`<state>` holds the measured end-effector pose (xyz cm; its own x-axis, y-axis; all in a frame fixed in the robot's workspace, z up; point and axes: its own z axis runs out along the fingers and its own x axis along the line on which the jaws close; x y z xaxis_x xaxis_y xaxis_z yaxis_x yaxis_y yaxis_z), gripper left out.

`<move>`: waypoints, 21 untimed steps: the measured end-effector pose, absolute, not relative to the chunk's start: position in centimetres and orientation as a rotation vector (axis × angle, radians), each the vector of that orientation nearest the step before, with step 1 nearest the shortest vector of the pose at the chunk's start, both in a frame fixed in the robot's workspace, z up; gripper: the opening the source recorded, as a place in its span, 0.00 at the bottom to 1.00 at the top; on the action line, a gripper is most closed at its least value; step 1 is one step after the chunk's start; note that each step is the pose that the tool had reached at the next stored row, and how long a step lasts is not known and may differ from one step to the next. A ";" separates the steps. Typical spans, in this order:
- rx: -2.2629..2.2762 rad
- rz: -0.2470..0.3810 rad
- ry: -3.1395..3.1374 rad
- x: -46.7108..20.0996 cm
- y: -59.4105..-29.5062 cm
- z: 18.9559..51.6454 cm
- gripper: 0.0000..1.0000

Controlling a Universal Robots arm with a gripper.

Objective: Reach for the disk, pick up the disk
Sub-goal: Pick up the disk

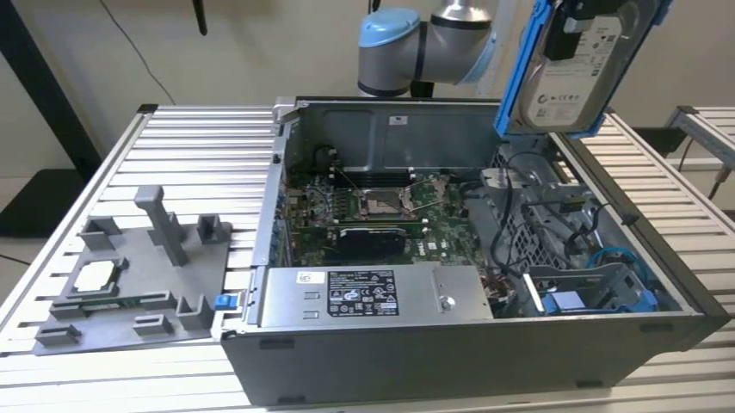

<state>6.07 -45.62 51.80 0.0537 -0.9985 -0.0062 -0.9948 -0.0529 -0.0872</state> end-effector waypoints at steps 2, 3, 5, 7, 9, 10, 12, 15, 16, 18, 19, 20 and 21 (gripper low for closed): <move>-2.230 -0.085 2.114 6.1 -46.5 51.7 0.00; -2.230 -0.085 2.114 6.1 -46.9 51.7 0.00; -2.230 -0.085 2.114 6.1 -47.7 51.6 0.00; -2.230 -0.085 2.114 6.2 -48.4 51.5 0.00; -2.230 -0.085 2.114 6.4 -49.0 51.4 0.00; -2.230 -0.085 2.114 6.4 -49.3 51.4 0.00; -2.230 -0.085 2.114 6.5 -49.8 51.3 0.00; -2.230 -0.085 2.114 6.6 -50.7 51.2 0.00; -2.230 -0.085 2.114 6.7 -50.9 51.1 0.00; -2.230 -0.085 2.114 6.7 -51.5 51.0 0.00; -2.230 -0.085 2.114 6.8 -51.8 51.0 0.00; -2.230 -0.085 2.114 6.8 -52.2 51.0 0.00; -2.230 -0.085 2.114 6.8 -52.6 50.9 0.00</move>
<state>6.80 -52.56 50.94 0.0536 -0.9985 -0.0063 -0.9948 -0.0528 -0.0871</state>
